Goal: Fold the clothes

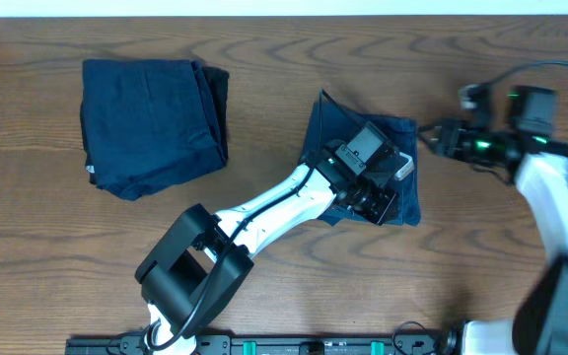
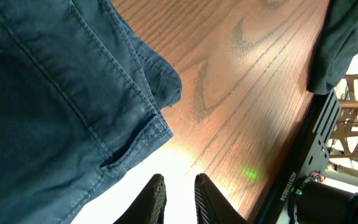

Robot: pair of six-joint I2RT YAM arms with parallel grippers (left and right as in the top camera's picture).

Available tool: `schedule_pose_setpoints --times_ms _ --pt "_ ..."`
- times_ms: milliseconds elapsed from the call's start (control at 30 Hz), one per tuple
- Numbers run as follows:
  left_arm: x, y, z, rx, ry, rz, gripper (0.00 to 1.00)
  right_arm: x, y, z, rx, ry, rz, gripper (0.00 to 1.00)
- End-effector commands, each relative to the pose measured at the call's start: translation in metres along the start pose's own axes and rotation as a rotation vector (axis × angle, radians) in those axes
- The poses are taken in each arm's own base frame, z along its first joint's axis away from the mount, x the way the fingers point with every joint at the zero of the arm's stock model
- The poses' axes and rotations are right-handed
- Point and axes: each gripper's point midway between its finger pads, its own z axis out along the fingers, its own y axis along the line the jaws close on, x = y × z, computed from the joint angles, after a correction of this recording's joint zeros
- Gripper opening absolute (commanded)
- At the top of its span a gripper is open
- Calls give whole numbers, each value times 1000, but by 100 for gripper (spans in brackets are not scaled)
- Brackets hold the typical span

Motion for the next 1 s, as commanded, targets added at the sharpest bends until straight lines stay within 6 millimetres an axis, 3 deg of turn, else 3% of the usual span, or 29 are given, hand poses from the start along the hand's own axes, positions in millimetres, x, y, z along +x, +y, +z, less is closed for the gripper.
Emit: schedule_pose_setpoints --times_ms 0,33,167,400,600,800,967 --pt "1 2 9 10 9 11 19 -11 -39 -46 265 -93 15 80" --pt "0 3 11 11 4 11 19 -10 -45 -58 315 -106 28 99" --pt "-5 8 20 16 -12 5 19 -13 -55 -83 400 -158 41 99" --pt "1 23 43 4 15 -83 19 -13 -56 -84 403 -160 41 99" --pt "16 69 59 -185 36 -177 19 -13 -56 -84 403 -160 42 99" --pt "48 118 38 -453 135 -182 19 -13 -56 -84 403 -160 42 99" --pt "75 175 -15 -798 265 -131 20 -13 -56 -84 403 -159 42 99"
